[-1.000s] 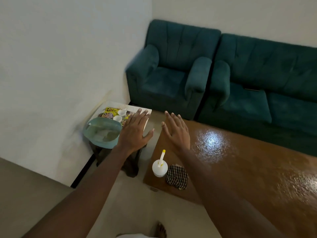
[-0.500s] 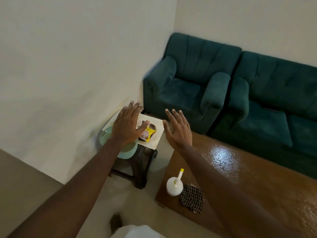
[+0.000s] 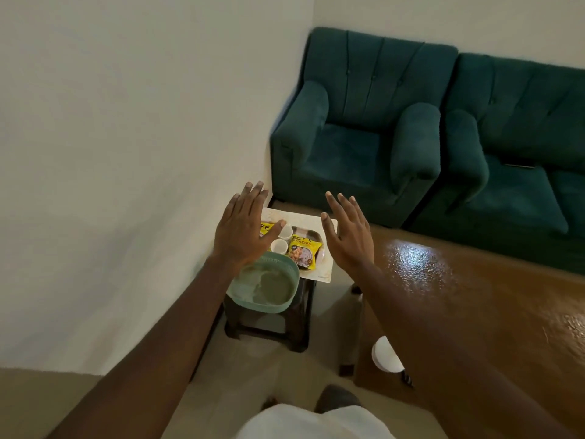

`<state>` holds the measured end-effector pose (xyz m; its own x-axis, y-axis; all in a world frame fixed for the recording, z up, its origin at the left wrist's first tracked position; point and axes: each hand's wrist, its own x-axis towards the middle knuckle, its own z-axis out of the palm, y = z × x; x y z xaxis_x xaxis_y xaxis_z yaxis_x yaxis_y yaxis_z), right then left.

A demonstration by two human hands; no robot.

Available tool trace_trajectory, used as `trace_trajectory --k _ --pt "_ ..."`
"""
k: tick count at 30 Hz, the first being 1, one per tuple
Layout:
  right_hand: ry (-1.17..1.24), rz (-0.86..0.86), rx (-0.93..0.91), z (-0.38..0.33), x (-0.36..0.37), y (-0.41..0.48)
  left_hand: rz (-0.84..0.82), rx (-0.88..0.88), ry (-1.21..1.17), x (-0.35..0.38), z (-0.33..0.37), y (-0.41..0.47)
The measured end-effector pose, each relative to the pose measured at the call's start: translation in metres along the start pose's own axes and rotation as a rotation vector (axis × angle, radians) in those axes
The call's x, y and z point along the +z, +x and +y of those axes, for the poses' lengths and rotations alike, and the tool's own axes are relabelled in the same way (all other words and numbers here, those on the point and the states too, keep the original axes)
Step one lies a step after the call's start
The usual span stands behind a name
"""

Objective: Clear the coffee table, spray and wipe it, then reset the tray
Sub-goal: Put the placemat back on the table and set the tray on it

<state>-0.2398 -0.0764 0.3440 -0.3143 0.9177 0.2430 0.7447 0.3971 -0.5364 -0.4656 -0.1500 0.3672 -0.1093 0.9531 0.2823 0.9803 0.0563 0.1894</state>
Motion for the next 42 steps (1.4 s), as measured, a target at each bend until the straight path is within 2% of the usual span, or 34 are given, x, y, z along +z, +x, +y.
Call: trace_trajectory --k 12,17,23,28,34,42 --pt "-0.105 -0.054 0.020 0.011 0.069 0.069 -0.068 -0.036 -0.026 0.051 -0.047 0.071" --pt "-0.097 -0.131 0.024 0.031 0.100 0.084 -0.116 -0.049 -0.054 0.082 -0.059 0.079" --pt "-0.063 -0.252 0.083 0.057 0.142 0.101 -0.247 -0.083 -0.099 0.140 -0.097 0.087" --pt "-0.037 -0.269 0.247 0.089 0.199 0.104 -0.351 -0.112 -0.146 0.201 -0.143 0.111" --pt "0.081 -0.198 0.592 0.133 0.281 0.097 -0.471 -0.315 -0.204 0.288 -0.179 0.115" --pt "0.000 -0.153 0.743 0.176 0.339 0.089 -0.610 -0.597 -0.199 0.357 -0.209 0.114"
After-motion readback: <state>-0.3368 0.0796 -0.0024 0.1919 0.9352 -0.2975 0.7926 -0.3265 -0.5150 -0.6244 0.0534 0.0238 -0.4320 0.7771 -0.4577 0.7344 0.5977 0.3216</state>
